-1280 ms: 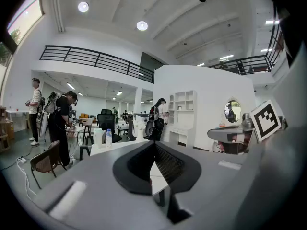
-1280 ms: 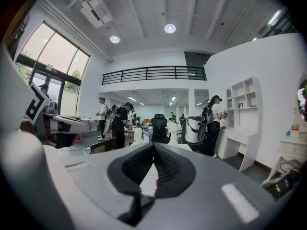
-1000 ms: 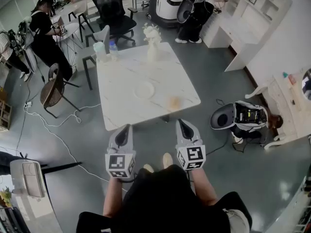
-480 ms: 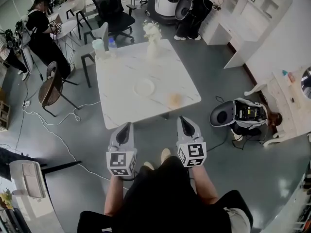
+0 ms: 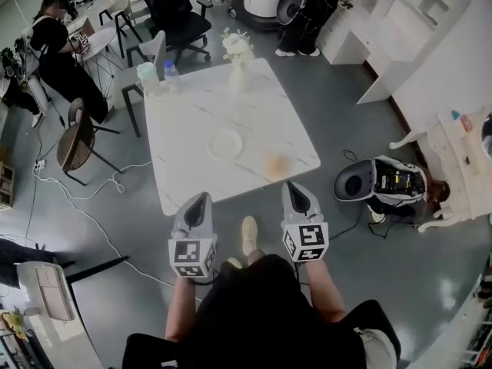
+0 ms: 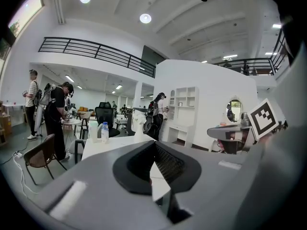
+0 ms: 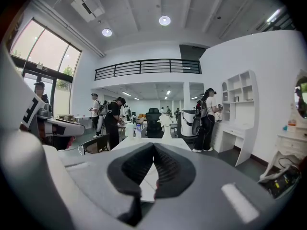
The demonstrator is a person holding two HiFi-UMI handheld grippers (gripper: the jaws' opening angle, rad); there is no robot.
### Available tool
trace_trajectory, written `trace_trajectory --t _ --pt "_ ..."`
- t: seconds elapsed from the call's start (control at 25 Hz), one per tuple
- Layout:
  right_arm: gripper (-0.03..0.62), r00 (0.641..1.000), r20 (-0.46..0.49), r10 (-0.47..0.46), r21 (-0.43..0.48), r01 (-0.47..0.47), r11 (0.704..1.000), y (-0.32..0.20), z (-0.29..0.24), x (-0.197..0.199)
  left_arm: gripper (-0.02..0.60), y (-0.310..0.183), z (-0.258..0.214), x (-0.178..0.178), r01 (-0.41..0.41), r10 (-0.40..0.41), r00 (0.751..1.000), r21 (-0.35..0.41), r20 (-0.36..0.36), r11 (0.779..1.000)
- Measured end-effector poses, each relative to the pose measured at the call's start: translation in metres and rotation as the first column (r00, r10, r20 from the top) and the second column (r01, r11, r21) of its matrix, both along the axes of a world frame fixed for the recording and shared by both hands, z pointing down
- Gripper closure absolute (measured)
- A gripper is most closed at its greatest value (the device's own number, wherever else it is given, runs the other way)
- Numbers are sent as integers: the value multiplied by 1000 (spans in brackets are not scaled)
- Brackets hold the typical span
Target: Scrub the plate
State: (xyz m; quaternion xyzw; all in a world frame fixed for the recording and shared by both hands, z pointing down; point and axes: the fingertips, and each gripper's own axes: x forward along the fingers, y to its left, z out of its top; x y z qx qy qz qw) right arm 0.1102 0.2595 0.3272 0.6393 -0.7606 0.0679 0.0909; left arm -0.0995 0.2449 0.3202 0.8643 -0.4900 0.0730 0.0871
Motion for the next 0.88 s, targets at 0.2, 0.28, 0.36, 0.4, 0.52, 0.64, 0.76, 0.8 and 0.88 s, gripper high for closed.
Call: trace_trajectory --t 0.2,0.28,0.36,0.4,0.52,0.64,0.76,0.8,0.88 --pt "589 1000 24 -10 -10 10 1000 -50 5 18 574 -51 4 23 -4 4 1000 -15 18 1000" --pt "589 999 36 -11 -17 12 1000 -69 8 27 574 -71 4 35 -9 10 1000 -20 25 1000" --pt "589 999 47 -10 -26 11 1000 -87 11 36 574 -88 4 46 -15 16 999 -25 32 1000" --pt "589 999 51 -10 -30 11 999 -96 14 41 574 -96 6 52 -18 18 999 -28 35 999" --pt "589 998 59 -15 -45 18 999 -122 20 53 574 -119 10 66 -19 21 999 -40 46 999" --pt "589 997 70 -20 -55 24 998 -144 26 65 574 -139 13 80 -19 23 998 -58 57 998" --pt "589 997 76 -31 -74 37 997 -162 38 73 574 -155 19 92 -18 23 997 -64 69 998" --pt "589 996 75 -37 -82 43 996 -167 43 74 574 -160 22 95 -18 22 997 -67 74 998" --pt "589 996 74 -47 -102 55 993 -173 52 75 574 -167 31 99 -16 23 996 -84 82 996"
